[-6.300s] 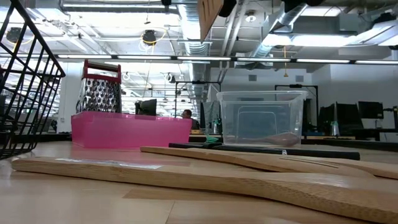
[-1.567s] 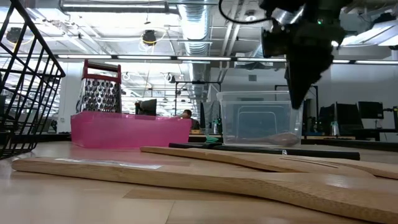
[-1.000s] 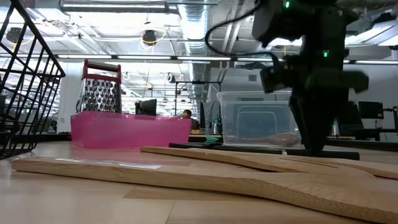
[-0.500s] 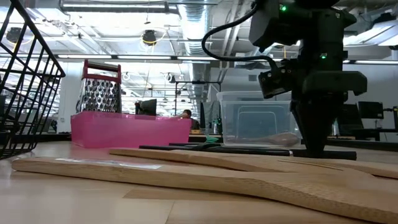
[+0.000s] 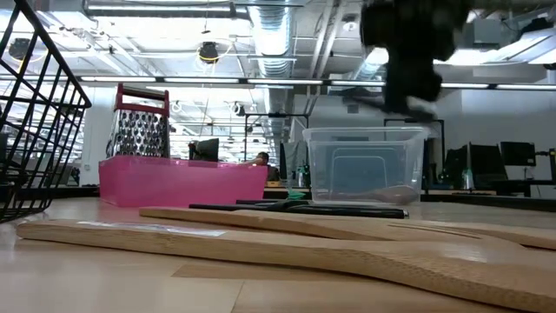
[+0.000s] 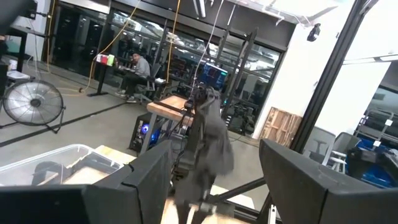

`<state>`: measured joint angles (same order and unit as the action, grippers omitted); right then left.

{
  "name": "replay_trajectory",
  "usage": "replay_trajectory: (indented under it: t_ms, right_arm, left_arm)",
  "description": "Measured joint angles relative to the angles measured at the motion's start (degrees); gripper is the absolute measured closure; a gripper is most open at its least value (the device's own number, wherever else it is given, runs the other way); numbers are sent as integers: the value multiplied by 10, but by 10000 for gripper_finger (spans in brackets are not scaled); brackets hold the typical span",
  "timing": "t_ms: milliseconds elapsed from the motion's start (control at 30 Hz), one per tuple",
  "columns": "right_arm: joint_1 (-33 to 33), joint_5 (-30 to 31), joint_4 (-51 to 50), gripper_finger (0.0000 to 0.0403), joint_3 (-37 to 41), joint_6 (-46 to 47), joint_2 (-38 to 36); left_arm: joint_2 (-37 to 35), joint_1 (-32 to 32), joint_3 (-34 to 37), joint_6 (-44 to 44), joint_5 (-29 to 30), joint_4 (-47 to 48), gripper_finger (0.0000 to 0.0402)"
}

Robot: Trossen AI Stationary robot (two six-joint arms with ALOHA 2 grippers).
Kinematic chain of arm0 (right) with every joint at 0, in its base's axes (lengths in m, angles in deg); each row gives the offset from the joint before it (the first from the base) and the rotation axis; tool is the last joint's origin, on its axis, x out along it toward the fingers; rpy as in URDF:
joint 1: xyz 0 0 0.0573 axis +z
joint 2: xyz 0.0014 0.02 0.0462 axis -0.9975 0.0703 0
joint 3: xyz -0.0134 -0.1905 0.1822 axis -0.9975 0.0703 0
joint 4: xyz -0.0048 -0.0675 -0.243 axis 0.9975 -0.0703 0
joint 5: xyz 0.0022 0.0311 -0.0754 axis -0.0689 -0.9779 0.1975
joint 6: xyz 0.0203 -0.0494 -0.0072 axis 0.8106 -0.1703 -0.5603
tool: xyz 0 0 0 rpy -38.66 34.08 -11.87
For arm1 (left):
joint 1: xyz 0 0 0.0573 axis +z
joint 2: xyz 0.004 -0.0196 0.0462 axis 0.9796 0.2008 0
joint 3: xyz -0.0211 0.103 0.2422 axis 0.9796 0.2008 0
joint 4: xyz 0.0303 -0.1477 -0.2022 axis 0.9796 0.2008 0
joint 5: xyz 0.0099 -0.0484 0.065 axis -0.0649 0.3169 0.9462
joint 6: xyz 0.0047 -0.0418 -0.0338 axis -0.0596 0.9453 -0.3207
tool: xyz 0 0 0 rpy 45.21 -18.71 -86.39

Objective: Pick & Place Kitchen Items
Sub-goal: Put the black kitchen knife into the wire basket

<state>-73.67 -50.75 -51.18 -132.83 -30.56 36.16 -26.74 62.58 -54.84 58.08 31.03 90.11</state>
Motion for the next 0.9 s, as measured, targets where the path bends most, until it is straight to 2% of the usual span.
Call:
replay_trajectory:
  t_ms: [200,400,900]
  right_arm:
    - [9,0,123,335,-1,-17,-119]
    - [17,0,224,335,-1,-55,-198]
    - [88,-16,405,335,-2,-185,-273]
  left_arm:
    - [0,0,0,0,0,-1,179]
    - [0,0,0,-1,0,-1,179]
    - [0,0,0,0,0,-5,179]
